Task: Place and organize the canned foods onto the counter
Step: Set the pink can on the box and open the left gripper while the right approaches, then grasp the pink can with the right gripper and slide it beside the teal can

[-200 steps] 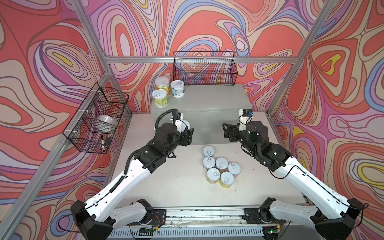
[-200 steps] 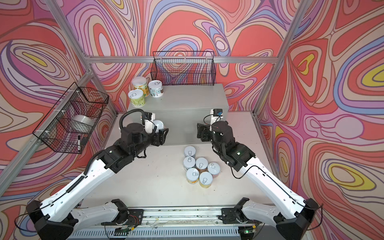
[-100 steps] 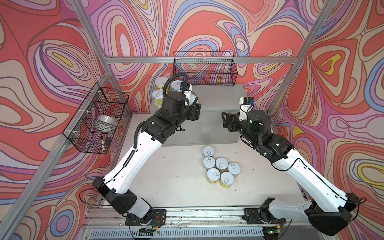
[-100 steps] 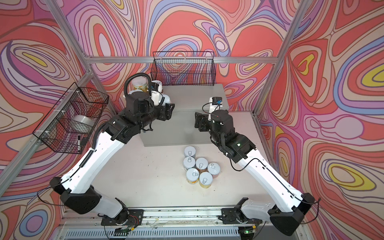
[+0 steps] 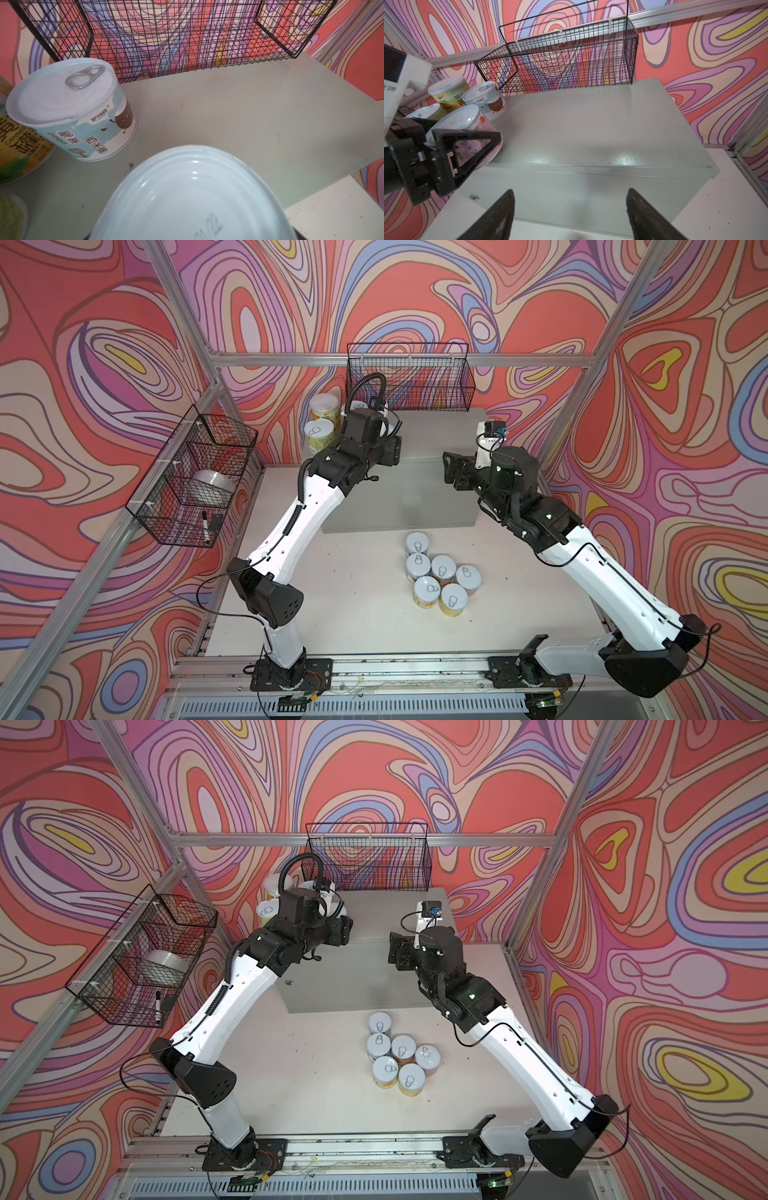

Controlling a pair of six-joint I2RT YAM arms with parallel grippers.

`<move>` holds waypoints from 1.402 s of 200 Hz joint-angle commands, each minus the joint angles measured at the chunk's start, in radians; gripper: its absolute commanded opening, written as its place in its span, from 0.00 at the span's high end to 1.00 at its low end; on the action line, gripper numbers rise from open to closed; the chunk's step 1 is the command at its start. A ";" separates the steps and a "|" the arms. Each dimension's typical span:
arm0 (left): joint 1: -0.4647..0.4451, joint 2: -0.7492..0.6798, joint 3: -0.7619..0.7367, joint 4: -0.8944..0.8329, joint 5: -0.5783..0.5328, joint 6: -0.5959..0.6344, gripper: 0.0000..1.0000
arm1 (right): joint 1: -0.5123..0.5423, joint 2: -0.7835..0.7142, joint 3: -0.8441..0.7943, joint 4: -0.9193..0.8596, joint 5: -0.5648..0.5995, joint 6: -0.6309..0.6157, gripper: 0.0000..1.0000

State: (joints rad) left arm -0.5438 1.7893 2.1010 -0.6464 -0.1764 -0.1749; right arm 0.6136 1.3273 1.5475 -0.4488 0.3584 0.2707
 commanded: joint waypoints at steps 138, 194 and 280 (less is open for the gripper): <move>0.036 0.070 0.110 -0.019 -0.062 0.030 0.00 | -0.035 0.119 -0.013 0.085 -0.139 0.030 0.09; 0.036 0.016 0.071 0.008 -0.084 0.051 0.00 | -0.037 0.162 0.000 0.110 -0.178 0.034 0.10; 0.024 -0.197 -0.051 0.052 -0.074 0.043 0.00 | -0.040 0.263 0.115 0.119 -0.313 0.022 0.19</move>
State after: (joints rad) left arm -0.5171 1.6680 2.0781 -0.6331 -0.2371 -0.1341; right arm 0.5831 1.5440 1.5993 -0.3752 0.1020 0.3061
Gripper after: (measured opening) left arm 0.999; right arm 0.826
